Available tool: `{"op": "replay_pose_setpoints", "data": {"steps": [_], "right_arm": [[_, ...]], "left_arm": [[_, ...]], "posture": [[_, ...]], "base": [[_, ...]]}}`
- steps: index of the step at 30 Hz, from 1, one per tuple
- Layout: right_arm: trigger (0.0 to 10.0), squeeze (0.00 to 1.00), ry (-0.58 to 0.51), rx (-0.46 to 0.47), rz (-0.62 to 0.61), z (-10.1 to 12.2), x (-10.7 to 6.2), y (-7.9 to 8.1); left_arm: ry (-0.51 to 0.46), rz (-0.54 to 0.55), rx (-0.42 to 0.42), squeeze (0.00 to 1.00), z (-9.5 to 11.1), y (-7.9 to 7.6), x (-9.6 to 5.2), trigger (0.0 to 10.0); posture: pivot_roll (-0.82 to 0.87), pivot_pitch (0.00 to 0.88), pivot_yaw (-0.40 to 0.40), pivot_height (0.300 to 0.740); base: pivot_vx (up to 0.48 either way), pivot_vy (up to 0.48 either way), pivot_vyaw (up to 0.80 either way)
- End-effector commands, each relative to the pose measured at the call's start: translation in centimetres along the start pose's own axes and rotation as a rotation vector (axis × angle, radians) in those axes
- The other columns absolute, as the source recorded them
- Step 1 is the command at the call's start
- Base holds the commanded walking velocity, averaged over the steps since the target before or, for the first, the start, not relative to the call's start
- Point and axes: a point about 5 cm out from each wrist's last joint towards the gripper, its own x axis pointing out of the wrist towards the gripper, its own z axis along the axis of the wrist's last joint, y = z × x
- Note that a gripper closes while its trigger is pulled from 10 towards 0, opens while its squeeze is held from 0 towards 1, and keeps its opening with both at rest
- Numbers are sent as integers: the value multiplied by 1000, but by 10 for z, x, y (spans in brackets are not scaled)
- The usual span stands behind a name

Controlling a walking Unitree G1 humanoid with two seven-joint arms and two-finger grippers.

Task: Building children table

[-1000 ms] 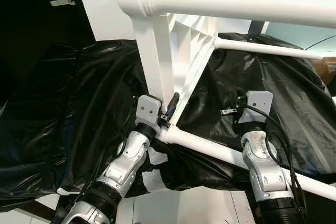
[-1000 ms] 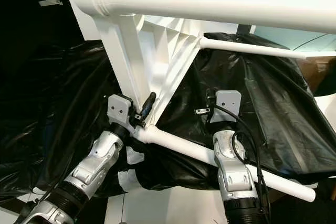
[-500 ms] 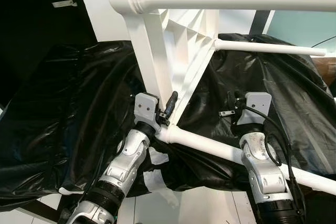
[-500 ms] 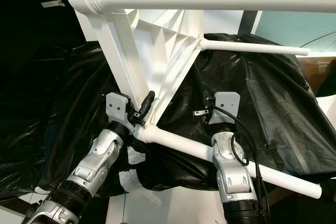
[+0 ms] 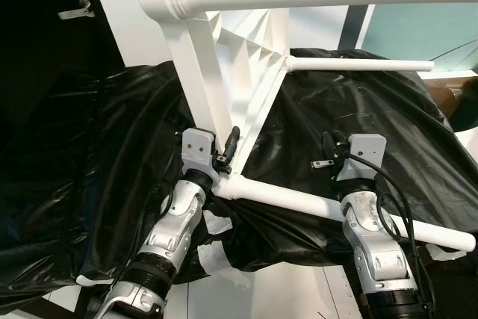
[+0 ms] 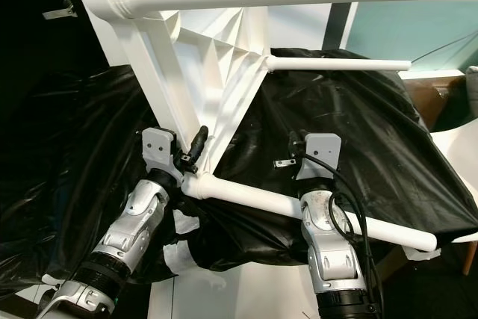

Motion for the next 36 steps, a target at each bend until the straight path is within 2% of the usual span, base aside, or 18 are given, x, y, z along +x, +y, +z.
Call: {"op": "replay_pose_setpoints", "data": {"steps": [1, 6, 8, 9, 10, 11, 14, 21, 22, 23, 26, 29, 33, 36], "right_arm": [[10000, 0, 2, 11, 6, 1, 0, 1], [10000, 0, 1, 15, 8, 2, 0, 2], [10000, 0, 2, 16, 9, 2, 0, 3], [10000, 0, 2, 17, 11, 2, 0, 3], [10000, 0, 3, 17, 12, 2, 0, 3], [10000, 0, 4, 17, 13, 2, 0, 3], [10000, 0, 4, 18, 14, 2, 0, 3], [10000, 0, 4, 18, 13, 1, 0, 3], [10000, 0, 4, 19, 11, 1, -1, 3], [10000, 0, 4, 19, 10, 1, -1, 2], [10000, 0, 4, 19, 9, 1, -1, 2], [10000, 0, 3, 18, 12, 1, -1, 2], [10000, 0, 4, 17, 14, 2, -1, 2], [10000, 0, 4, 16, 17, 2, -1, 2]], "left_arm": [[184, 271, 54, 0, -35, 33, -23, 0], [204, 341, 67, 0, -40, 41, -30, 0], [218, 337, 66, 0, -43, 41, -31, 0], [220, 300, 55, 0, -44, 37, -30, 0], [217, 260, 43, 0, -44, 31, -29, 4353], [211, 225, 25, 0, -44, 26, -27, 9608], [192, 178, 4, 0, -42, 17, -24, 10000], [206, 202, -3, 0, -44, 17, -23, 10000], [268, 319, -3, 0, -52, 33, -29, 10000], [294, 363, -3, 0, -56, 40, -33, 10000], [310, 400, -1, 0, -59, 47, -37, 10000], [309, 458, -5, 0, -61, 58, -48, 10000], [280, 449, -48, 0, -61, 58, -53, 10000], [230, 382, -121, 0, -60, 50, -57, 10000]], "posture": [[26, 0, 24, 740], [29, 0, 24, 740], [30, 0, 24, 740], [29, 0, 25, 740], [29, 0, 25, 740], [29, 0, 25, 740], [26, 0, 28, 740], [23, 0, 30, 740], [20, 0, 32, 740], [20, 0, 32, 740], [20, 0, 32, 740], [24, 0, 31, 740], [28, 0, 27, 740], [29, 0, 25, 740]], "base": [[0, 0, 0], [0, 0, 0], [0, 0, 0], [0, 0, 0], [0, 0, 0], [0, 0, 0], [0, 0, 0], [0, 0, 0], [0, 0, 0], [0, 0, 0], [0, 0, 0], [0, 0, 0], [0, 0, 0], [0, 0, 0]]}}
